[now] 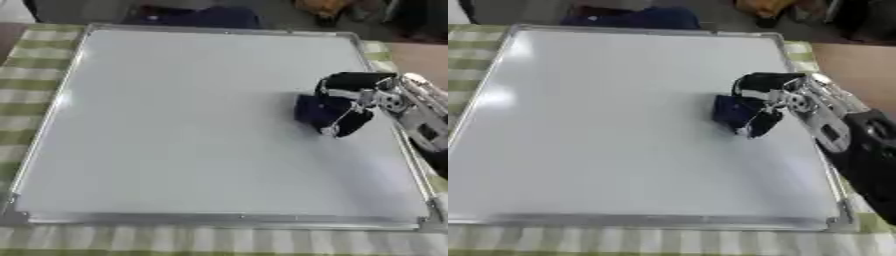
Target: Wipe the whiteboard clean with a brush.
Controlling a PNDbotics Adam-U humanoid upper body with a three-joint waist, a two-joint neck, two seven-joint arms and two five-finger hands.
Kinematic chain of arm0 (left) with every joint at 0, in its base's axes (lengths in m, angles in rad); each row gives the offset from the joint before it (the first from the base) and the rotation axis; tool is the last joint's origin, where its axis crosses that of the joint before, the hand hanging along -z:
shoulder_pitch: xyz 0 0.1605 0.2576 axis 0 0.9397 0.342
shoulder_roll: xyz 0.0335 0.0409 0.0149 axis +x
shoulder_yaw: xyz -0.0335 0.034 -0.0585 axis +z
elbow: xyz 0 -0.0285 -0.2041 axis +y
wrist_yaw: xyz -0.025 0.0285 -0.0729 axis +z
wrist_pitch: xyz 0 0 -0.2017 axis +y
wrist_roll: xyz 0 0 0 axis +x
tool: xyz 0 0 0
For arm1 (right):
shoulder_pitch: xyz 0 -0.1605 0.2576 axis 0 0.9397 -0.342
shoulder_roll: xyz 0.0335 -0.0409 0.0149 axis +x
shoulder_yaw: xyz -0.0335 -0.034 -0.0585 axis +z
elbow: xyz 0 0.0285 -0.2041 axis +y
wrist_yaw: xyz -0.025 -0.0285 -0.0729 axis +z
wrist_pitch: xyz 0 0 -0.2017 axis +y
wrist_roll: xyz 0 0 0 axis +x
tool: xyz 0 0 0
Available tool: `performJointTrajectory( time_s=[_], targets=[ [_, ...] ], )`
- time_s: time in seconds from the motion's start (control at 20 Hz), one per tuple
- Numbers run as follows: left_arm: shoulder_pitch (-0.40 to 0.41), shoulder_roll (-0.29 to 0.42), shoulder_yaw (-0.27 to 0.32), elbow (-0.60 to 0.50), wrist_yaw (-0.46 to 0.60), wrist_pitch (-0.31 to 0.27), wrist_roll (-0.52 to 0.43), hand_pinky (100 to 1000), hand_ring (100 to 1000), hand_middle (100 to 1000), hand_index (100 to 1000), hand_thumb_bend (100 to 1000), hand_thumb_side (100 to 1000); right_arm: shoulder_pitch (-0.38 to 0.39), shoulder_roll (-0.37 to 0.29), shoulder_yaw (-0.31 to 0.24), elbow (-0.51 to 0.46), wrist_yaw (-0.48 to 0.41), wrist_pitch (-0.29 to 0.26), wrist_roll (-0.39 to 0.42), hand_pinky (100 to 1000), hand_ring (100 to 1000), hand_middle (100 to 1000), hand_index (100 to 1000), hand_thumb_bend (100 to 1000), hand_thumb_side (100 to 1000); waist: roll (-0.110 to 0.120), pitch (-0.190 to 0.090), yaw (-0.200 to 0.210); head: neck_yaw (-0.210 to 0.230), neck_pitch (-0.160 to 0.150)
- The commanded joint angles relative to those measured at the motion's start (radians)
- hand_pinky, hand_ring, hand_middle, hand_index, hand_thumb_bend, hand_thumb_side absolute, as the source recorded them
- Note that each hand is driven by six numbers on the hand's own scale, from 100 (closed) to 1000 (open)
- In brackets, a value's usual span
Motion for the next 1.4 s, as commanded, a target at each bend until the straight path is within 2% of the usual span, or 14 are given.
performJointTrajectory(
  time_s=[0.05,0.3,0.65,0.95,1.4],
  targets=[
    [-0.007,0.026,0.002,-0.019,0.001,-0.001,-0.003,637,824,808,623,192,1000,-0.006,-0.002,-0.008,0.071,0.06,0.026,-0.039,572,654,268,322,100,130,0.004,-0.01,0.001,0.001,-0.014],
    [-0.007,0.026,0.001,-0.019,0.001,-0.001,-0.004,637,824,808,622,191,1000,-0.027,0.02,-0.027,0.135,0.125,0.02,-0.082,571,651,266,320,100,127,0.005,-0.009,0.002,0.0,-0.012],
    [-0.006,0.026,0.002,-0.019,0.0,-0.001,-0.003,637,824,808,622,190,1000,-0.054,0.034,-0.054,0.193,0.138,0.032,-0.1,570,647,263,317,100,127,0.007,-0.008,0.004,-0.002,-0.011],
    [-0.006,0.026,0.001,-0.019,0.0,-0.001,-0.004,636,824,808,622,190,1000,-0.06,0.035,-0.059,0.198,0.131,0.032,-0.104,565,641,260,315,100,128,0.007,-0.008,0.001,-0.001,-0.009],
    [-0.009,0.027,0.001,-0.019,0.001,-0.001,-0.006,636,824,808,623,191,1000,-0.06,0.035,-0.059,0.194,0.121,0.061,-0.117,561,636,256,311,100,126,0.008,-0.008,-0.001,0.0,-0.011]
  ],
)
